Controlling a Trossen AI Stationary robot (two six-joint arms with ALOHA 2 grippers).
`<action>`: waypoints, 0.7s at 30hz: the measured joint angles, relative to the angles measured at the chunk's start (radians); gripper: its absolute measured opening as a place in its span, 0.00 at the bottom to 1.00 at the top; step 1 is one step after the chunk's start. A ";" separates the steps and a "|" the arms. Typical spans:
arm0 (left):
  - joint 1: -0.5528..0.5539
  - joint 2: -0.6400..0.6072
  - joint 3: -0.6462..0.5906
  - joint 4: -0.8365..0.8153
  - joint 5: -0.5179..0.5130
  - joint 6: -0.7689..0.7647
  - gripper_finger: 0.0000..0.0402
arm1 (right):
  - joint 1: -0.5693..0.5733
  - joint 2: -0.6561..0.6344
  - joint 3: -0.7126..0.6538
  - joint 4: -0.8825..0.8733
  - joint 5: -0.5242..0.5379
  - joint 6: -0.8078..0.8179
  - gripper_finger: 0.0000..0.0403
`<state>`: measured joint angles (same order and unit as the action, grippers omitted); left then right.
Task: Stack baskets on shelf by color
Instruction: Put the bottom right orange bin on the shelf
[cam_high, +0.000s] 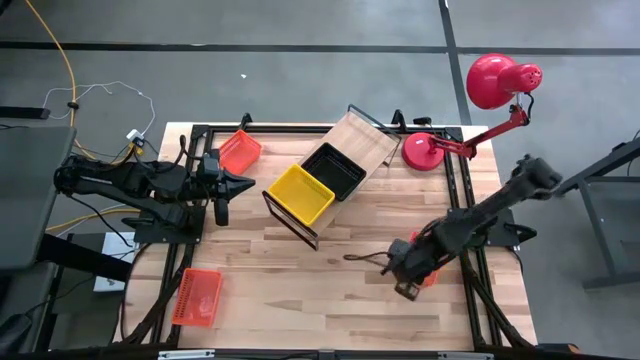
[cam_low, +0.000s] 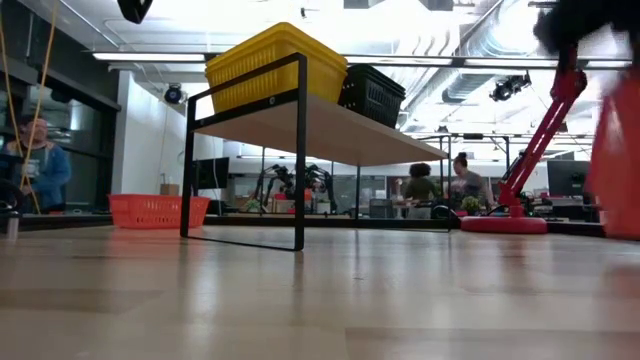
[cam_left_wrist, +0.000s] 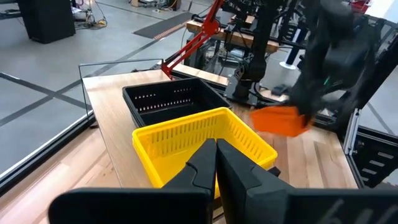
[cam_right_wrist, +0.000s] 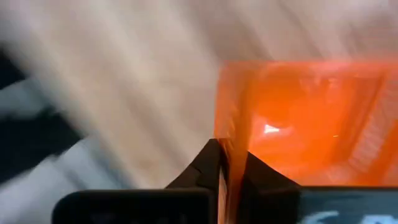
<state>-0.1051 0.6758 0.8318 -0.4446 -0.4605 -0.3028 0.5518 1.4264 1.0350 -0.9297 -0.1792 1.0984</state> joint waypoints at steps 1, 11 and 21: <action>0.000 0.000 0.000 0.000 0.000 0.000 0.00 | 0.000 -0.039 0.037 0.001 -0.008 -0.079 0.01; 0.000 0.000 0.000 0.002 0.004 -0.024 0.00 | -0.067 -0.186 0.658 -0.261 0.228 -0.663 0.00; 0.000 0.000 0.000 0.053 -0.001 -0.019 0.00 | -0.403 0.045 1.055 -0.591 0.348 -1.482 0.00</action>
<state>-0.1051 0.6758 0.8318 -0.3911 -0.4614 -0.3221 0.1490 1.4711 2.0898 -1.5208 0.1693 -0.3834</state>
